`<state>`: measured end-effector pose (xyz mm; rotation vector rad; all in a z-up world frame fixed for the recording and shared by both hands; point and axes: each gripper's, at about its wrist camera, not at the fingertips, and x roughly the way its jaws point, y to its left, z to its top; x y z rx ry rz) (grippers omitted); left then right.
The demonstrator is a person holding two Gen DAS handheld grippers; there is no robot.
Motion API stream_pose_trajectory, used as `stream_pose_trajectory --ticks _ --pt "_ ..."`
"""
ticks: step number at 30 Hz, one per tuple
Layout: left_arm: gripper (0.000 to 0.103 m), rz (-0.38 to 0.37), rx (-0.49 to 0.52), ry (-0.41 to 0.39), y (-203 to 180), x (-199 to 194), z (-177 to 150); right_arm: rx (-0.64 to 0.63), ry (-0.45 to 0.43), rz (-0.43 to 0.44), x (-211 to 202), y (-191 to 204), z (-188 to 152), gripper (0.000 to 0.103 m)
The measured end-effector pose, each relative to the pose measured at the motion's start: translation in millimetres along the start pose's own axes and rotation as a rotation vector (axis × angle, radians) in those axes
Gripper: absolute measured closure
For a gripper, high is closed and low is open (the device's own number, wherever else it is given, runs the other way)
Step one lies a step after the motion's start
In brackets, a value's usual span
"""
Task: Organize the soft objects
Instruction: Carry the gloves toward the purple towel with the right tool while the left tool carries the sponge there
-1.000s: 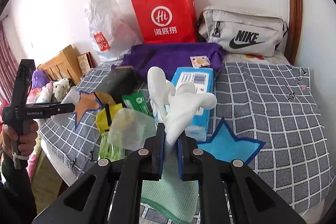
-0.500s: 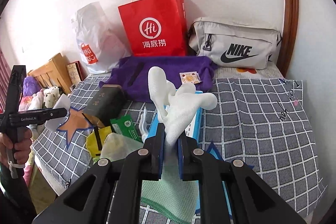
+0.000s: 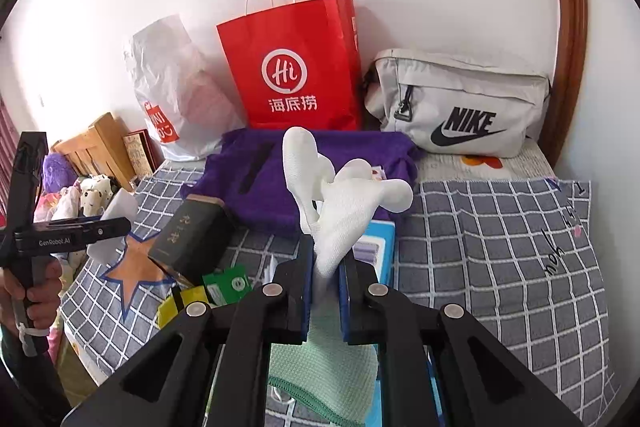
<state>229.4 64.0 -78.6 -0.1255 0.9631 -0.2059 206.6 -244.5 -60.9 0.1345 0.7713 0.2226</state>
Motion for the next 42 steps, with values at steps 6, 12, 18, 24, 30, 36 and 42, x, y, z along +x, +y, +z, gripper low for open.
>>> stream_pose_trajectory --ticks 6,12,18,24,30,36,42 --pt "0.032 0.014 0.016 -0.006 -2.0 8.2 18.0 0.022 0.008 -0.010 22.1 -7.1 16.7 0.092" --pt "0.032 0.013 0.005 -0.012 -0.8 19.7 37.7 0.021 0.033 -0.020 49.7 -12.4 31.6 0.092" --pt "0.032 0.018 0.018 -0.014 -4.4 36.0 59.5 0.035 0.056 -0.005 78.6 -17.8 47.0 0.091" --pt "0.032 0.020 0.018 -0.011 -3.6 54.4 79.8 0.029 0.063 -0.002 105.9 -16.9 65.1 0.091" --pt "0.032 0.000 0.000 0.006 -0.9 76.6 94.6 -0.013 0.060 0.029 133.1 -10.5 84.4 0.090" --pt "0.032 -0.016 -0.002 0.028 -3.9 100.2 114.4 -0.015 0.064 0.074 159.4 -6.4 101.2 0.089" --pt "0.031 -0.029 0.016 0.044 -10.9 122.3 129.6 -0.066 0.100 0.100 196.0 6.8 103.9 0.088"
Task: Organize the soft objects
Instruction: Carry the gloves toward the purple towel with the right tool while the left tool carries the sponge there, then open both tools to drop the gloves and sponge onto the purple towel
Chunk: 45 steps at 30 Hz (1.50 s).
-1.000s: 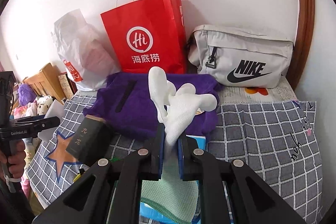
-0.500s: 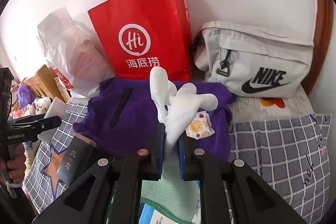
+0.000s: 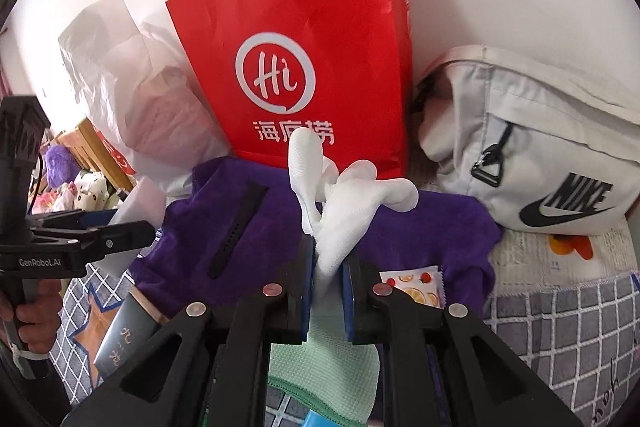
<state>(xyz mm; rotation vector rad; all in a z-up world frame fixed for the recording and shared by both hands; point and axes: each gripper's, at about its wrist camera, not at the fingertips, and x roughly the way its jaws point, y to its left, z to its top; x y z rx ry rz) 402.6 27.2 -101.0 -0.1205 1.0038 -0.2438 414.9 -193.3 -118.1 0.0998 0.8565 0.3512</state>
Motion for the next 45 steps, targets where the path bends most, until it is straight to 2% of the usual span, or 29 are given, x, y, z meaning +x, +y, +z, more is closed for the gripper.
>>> stream_pose_trajectory --ticks 4,8,15,20,25,34,37,39,41,45 --pt "0.031 0.019 0.003 0.030 3.9 22.3 0.5 -0.045 0.044 0.007 18.5 5.1 -6.8 0.088" --pt "0.031 0.039 0.011 0.107 6.7 47.6 -2.0 -0.076 0.087 -0.023 32.9 7.0 -13.6 0.088" --pt "0.031 0.023 0.019 0.140 5.4 62.8 -2.7 -0.029 0.123 -0.030 46.3 -4.1 -18.6 0.088" --pt "0.031 0.007 0.013 0.190 1.7 79.3 -7.2 -0.021 0.137 -0.021 48.1 -7.5 -21.4 0.088" --pt "0.031 0.013 0.014 0.205 -2.4 86.6 -7.9 -0.025 0.156 -0.029 54.0 -6.0 -22.9 0.088" --pt "0.030 0.011 0.004 0.214 -2.4 89.5 -8.8 -0.002 0.153 -0.036 57.0 -6.9 -22.3 0.081" --pt "0.027 0.004 -0.009 0.216 0.4 89.1 -7.7 -0.001 0.147 -0.037 56.5 -6.6 -21.3 0.067" --pt "0.022 -0.012 -0.024 0.217 3.1 88.0 -7.2 -0.008 0.141 -0.034 55.7 -5.2 -20.4 0.049" --pt "0.020 -0.018 -0.023 0.212 3.3 86.2 -6.9 -0.011 0.132 -0.041 53.4 -4.6 -19.8 0.039" --pt "0.020 -0.001 -0.035 0.200 6.6 77.9 -5.3 -0.006 0.118 -0.060 48.5 -7.7 -18.1 0.035"
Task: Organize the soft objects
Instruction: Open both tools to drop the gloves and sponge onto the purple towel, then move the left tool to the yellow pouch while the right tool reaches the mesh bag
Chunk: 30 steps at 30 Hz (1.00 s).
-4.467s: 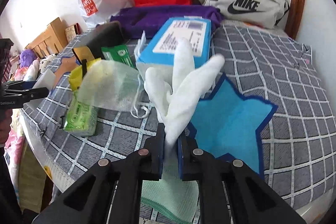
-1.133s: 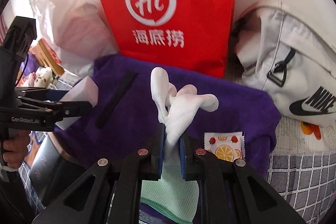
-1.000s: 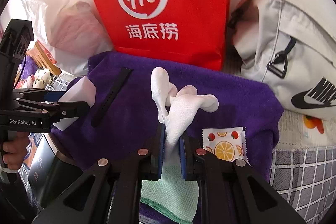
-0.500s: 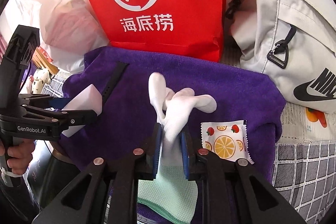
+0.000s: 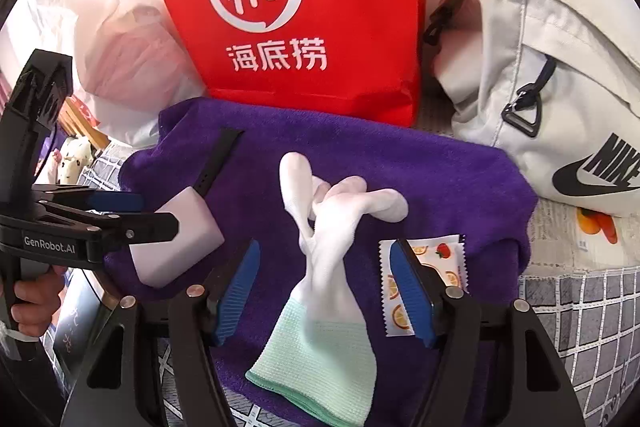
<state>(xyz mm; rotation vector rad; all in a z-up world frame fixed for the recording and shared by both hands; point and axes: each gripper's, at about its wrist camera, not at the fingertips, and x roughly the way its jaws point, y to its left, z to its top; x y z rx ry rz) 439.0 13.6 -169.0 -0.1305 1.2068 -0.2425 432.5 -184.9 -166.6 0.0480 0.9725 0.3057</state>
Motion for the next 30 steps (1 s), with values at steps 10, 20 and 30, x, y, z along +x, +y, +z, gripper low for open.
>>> stream_pose_trajectory --ticks 10,20,30 --pt "0.020 -0.012 0.000 -0.073 -0.4 -37.5 -2.5 -0.007 -0.071 -0.046 -32.1 8.7 1.9 0.035" --pt "0.020 -0.004 0.064 -0.167 -19.3 -85.9 -26.3 -0.058 -0.089 -0.021 -89.9 43.5 -47.1 0.039" --pt "0.020 0.019 0.112 -0.182 -17.8 -123.1 -93.2 -0.079 -0.053 0.022 -128.9 78.1 -126.6 0.057"
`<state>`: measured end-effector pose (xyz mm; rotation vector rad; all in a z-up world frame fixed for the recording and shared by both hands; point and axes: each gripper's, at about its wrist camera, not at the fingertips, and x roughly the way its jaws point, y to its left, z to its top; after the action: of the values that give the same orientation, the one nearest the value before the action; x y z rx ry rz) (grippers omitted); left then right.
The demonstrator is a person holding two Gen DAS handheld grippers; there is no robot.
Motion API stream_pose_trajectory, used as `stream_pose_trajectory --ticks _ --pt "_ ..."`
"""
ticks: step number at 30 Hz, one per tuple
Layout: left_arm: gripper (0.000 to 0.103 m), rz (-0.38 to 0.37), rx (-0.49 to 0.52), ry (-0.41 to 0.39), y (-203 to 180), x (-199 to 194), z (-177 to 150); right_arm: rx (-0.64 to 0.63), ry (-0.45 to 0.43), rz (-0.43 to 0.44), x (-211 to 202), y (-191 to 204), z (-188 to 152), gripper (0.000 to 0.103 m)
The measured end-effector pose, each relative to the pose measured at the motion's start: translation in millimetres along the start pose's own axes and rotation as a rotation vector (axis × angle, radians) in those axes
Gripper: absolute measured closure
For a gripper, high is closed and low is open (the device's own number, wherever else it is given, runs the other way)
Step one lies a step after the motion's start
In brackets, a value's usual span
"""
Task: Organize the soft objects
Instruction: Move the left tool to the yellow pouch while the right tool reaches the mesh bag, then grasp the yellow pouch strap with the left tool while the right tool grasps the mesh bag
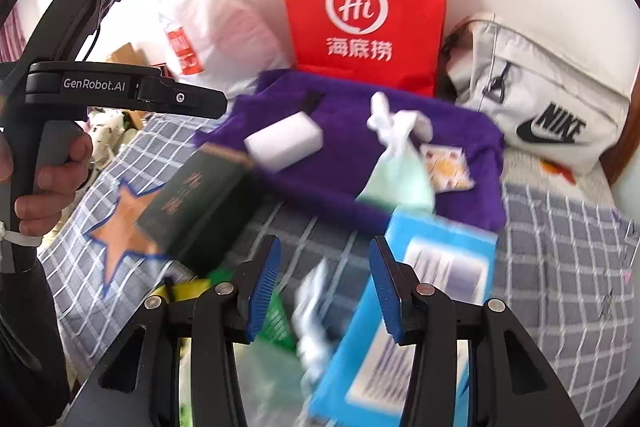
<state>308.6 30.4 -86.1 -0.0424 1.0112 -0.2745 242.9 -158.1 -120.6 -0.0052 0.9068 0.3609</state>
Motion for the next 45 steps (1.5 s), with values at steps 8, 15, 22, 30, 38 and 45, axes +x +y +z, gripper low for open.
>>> stream_pose_trajectory --ticks 8,15,22,30,38,45 --pt "0.020 0.016 -0.081 -0.004 23.3 -27.6 -63.2 0.012 0.030 0.092 -14.0 42.6 -59.7 0.034" --pt "0.020 0.022 -0.090 0.026 24.3 -34.2 -112.0 0.038 0.051 0.065 7.6 57.8 -90.5 0.024" --pt "0.020 0.045 -0.097 0.038 25.0 -38.0 -136.4 0.017 0.065 0.101 19.0 59.2 -104.0 0.067" --pt "0.020 0.025 -0.098 0.053 9.2 -22.9 -145.1 0.033 0.011 0.091 -17.1 49.8 -116.6 0.081" --pt "0.020 -0.036 -0.149 0.082 -3.5 9.6 -149.2 0.098 0.003 0.079 -30.2 24.0 -134.2 0.081" --pt "0.040 -0.062 -0.190 0.081 -10.8 31.9 -152.5 0.111 0.026 0.078 -28.4 17.2 -139.3 0.059"
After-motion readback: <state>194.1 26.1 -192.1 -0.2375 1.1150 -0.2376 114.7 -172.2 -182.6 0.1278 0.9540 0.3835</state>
